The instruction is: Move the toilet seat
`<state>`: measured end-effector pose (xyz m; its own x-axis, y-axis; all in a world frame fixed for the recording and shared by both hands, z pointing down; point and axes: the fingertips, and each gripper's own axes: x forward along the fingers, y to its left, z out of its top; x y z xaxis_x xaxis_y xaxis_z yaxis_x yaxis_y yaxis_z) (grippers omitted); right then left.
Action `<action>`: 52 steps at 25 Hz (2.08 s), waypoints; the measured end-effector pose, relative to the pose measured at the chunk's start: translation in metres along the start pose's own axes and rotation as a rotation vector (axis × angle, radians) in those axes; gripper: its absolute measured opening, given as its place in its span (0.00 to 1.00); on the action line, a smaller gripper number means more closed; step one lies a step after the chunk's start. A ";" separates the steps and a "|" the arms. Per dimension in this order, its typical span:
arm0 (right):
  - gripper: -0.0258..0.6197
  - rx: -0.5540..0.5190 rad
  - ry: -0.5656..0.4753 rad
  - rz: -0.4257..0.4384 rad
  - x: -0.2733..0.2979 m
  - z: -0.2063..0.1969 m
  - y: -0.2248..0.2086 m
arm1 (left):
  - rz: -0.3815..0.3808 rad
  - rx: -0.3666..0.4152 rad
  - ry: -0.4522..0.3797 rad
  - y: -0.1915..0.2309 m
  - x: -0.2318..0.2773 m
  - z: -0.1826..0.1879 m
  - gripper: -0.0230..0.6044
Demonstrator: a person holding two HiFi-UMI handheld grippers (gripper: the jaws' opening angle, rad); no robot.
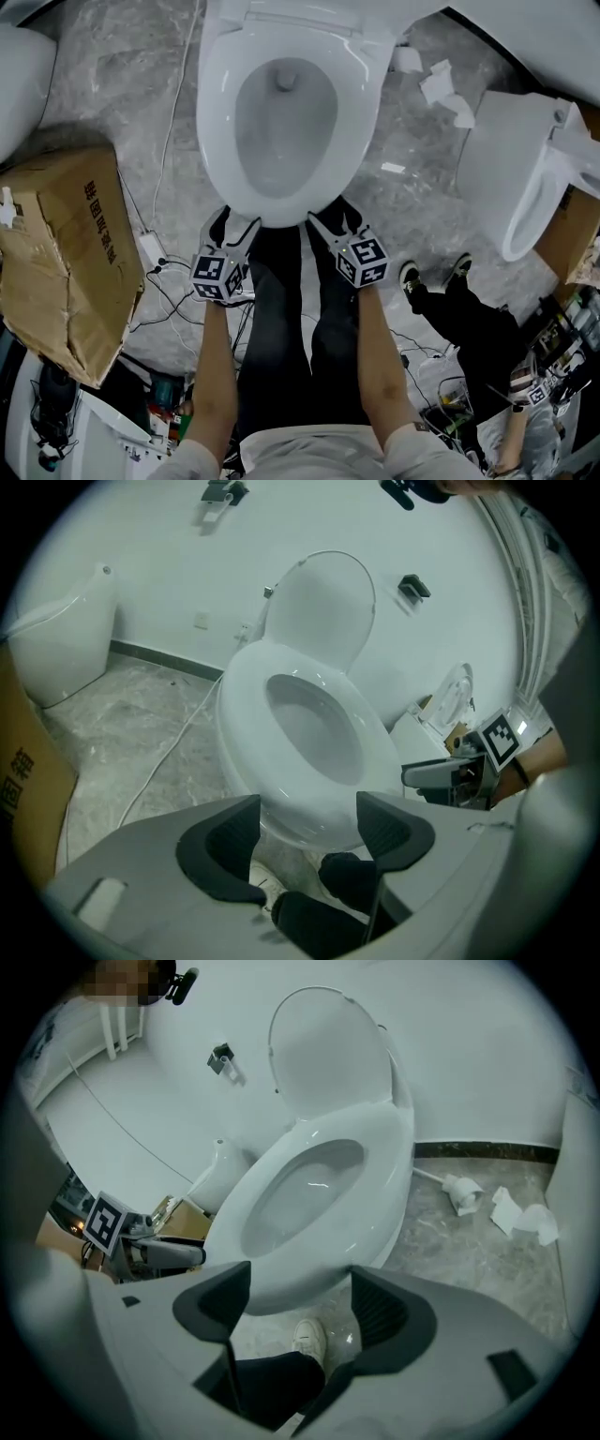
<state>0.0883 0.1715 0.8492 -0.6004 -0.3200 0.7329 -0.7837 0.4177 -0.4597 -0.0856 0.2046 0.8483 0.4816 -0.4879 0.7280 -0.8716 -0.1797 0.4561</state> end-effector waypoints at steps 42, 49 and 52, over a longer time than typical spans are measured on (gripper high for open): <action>0.61 0.224 -0.131 0.128 -0.052 0.051 0.037 | -0.068 -0.054 -0.158 -0.043 -0.058 0.054 0.59; 0.61 0.206 -0.157 0.127 -0.072 0.070 0.048 | -0.079 -0.037 -0.197 -0.057 -0.080 0.077 0.59; 0.61 0.197 -0.174 0.129 -0.081 0.080 0.053 | -0.083 -0.033 -0.209 -0.065 -0.090 0.090 0.59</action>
<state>0.0831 0.1516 0.7256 -0.7017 -0.4229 0.5733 -0.7050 0.2962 -0.6444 -0.0808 0.1833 0.7074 0.5189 -0.6395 0.5673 -0.8248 -0.2001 0.5288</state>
